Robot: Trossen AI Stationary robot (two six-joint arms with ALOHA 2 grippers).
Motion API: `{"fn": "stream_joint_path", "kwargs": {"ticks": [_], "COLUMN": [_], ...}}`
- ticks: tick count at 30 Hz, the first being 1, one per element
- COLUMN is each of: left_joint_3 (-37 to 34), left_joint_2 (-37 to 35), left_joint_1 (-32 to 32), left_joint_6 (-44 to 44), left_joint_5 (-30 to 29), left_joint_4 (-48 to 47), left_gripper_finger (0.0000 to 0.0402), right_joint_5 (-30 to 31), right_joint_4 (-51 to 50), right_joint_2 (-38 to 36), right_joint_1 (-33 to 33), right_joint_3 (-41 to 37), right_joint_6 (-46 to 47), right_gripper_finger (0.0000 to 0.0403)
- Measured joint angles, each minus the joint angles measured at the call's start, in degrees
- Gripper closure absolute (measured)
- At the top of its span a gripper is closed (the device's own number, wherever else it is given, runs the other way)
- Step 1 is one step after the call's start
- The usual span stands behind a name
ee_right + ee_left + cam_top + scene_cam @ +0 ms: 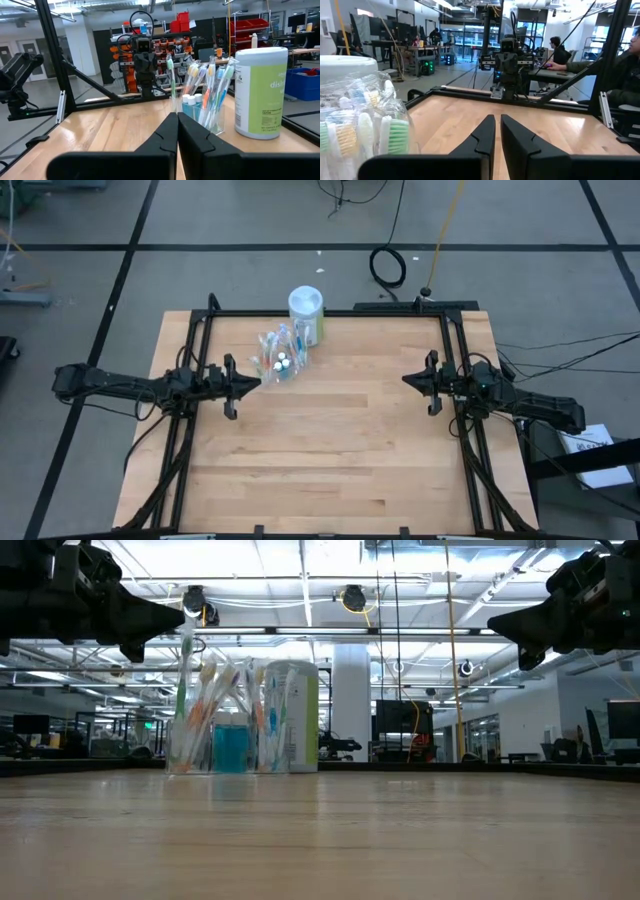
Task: Pick & Place toothbrushing station
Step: Return to Home Position
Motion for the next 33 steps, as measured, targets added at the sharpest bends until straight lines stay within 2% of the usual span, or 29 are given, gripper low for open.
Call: {"fn": "stream_joint_path", "kwargs": {"ticks": [28,33], "left_joint_3": [0.0,0.1], "left_joint_2": [0.0,0.0], "left_joint_1": [0.0,0.0], "left_joint_6": [0.0,0.2], "left_joint_5": [0.0,0.0], "left_joint_4": [0.0,-2.6], "left_gripper_finger": [0.0366,0.0366], "right_joint_5": [0.0,0.0], "right_joint_4": [0.0,0.0], "right_joint_2": [0.0,0.0], "right_joint_1": [0.0,0.0], "right_joint_3": [0.0,0.0], "right_joint_6": [0.0,0.0], "right_gripper_finger": [0.0403,0.0403]}}
